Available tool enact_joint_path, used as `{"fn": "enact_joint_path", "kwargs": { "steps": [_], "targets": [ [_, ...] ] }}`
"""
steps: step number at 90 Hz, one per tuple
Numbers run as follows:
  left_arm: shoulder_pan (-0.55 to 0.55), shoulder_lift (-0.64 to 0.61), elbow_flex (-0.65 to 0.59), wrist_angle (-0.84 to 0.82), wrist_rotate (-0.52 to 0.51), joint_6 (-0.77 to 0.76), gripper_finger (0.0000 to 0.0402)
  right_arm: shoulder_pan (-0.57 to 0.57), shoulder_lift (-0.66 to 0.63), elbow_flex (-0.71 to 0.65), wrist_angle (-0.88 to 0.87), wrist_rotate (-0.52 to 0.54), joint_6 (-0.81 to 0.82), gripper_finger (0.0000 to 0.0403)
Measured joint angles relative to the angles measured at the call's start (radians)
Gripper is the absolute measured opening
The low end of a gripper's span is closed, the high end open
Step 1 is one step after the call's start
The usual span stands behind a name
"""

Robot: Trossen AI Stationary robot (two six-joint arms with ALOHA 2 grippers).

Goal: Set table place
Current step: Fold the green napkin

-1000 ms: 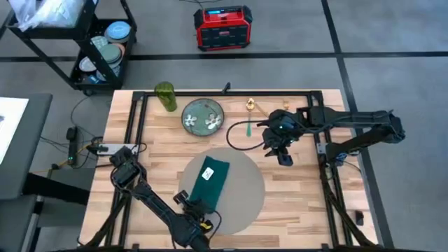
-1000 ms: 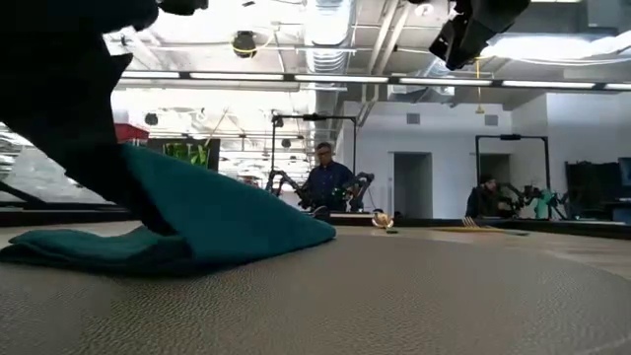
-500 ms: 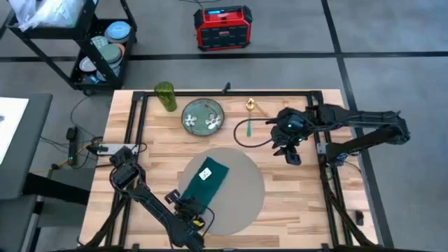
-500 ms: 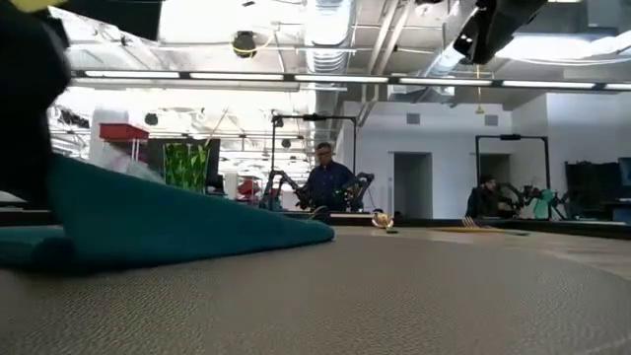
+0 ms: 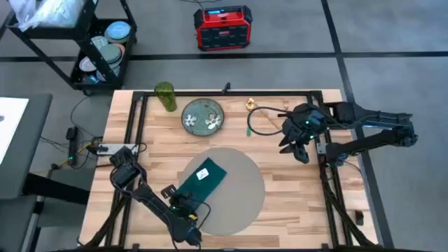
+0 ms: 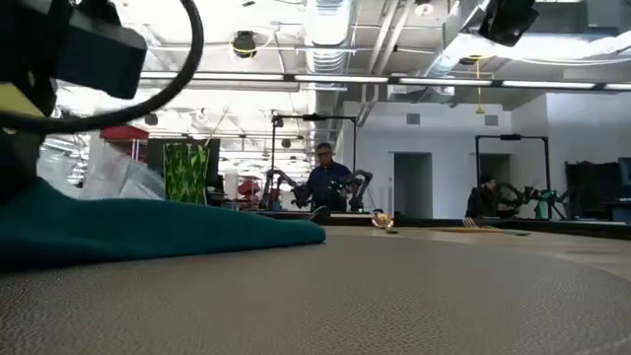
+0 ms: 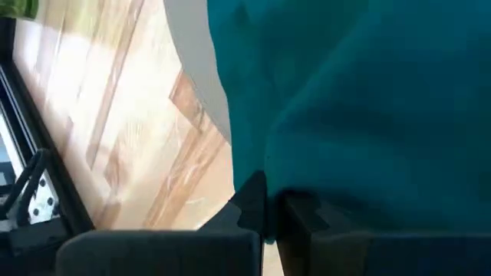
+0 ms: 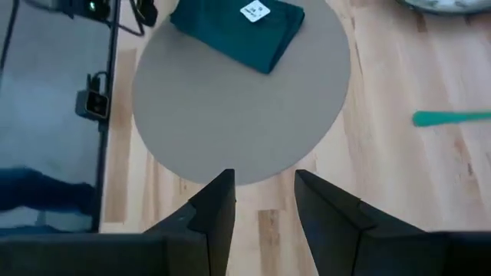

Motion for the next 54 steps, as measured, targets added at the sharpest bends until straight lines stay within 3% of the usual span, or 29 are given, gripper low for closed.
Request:
{"fn": "enact_joint_path", "kwargs": {
  "steps": [11, 22, 30, 54],
  "targets": [
    [0.008, 0.000, 0.000, -0.001, 0.000, -0.003, 0.0000, 0.013, 0.043, 0.000, 0.066, 0.029, 0.058, 0.0109],
    [0.012, 0.000, -0.001, -0.001, 0.000, -0.007, 0.0000, 0.010, 0.122, 0.000, 0.188, 0.019, 0.019, 0.0052],
    [0.012, 0.000, -0.001, -0.001, 0.000, -0.018, 0.0000, -0.006, 0.214, 0.001, 0.277, -0.084, -0.034, 0.0011],
    [0.012, 0.000, -0.001, 0.006, 0.000, -0.073, 0.0000, -0.061, 0.494, 0.032, 0.434, -0.333, -0.067, 0.0000]
  ]
}}
